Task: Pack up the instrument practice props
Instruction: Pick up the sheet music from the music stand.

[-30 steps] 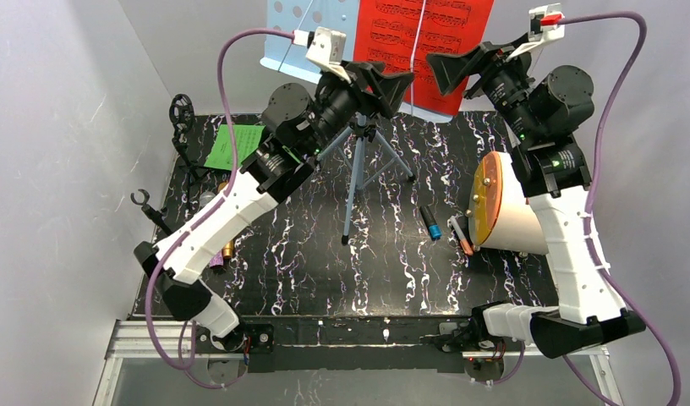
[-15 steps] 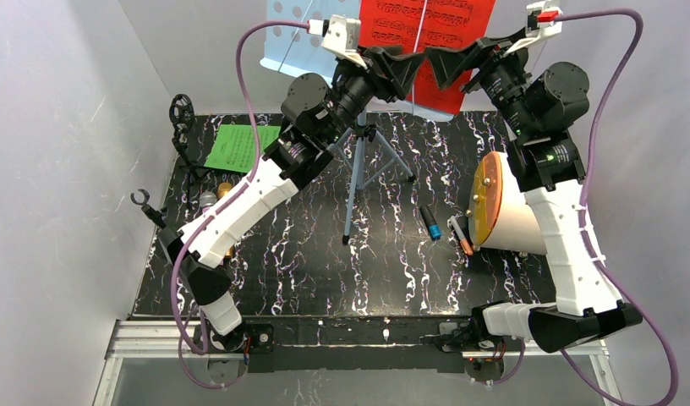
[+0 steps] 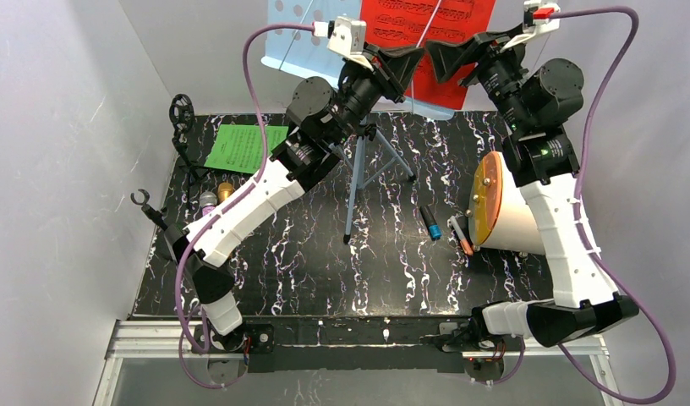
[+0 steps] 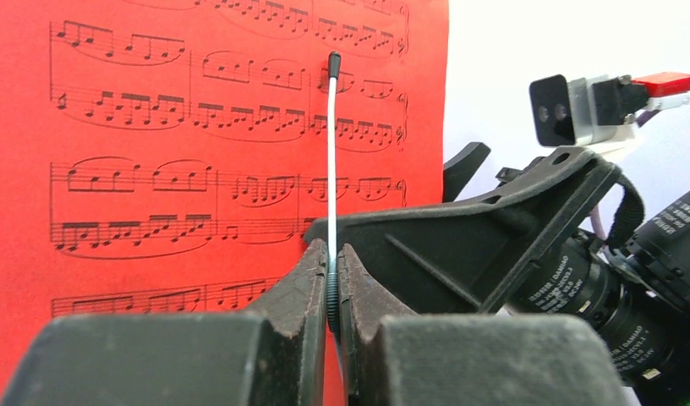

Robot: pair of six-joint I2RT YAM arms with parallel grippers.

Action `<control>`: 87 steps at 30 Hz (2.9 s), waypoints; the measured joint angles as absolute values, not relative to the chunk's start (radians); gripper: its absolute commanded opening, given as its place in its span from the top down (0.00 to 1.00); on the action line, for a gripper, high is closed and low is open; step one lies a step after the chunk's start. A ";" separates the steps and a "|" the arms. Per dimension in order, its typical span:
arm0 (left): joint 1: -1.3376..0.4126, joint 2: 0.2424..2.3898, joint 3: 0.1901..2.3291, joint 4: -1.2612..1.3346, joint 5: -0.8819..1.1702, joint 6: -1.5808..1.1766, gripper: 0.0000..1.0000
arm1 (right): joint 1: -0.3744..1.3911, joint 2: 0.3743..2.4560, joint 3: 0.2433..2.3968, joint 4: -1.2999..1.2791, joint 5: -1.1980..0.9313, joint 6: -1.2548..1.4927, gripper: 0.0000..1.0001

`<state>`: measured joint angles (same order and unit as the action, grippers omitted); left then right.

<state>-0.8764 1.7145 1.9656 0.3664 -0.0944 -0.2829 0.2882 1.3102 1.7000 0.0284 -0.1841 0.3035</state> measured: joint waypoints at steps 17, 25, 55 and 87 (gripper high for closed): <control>-0.880 1.704 1.889 0.486 -0.115 -0.274 1.00 | 0.287 1.183 1.629 0.006 -0.080 0.220 0.24; -0.882 1.704 1.889 0.486 -0.127 -0.261 1.00 | 0.287 1.134 1.622 -0.012 -0.131 0.231 0.33; -0.888 1.704 1.889 0.486 -0.168 -0.228 1.00 | 0.282 1.011 1.549 -0.028 0.030 0.231 0.99; -0.870 1.572 1.723 0.388 -0.117 -0.198 0.33 | 0.282 0.761 1.644 -0.554 0.266 0.194 0.99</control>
<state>-0.8696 1.5719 1.7229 0.3882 -0.1169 -0.1978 0.2817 0.7612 1.6436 -0.5545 0.2657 0.1940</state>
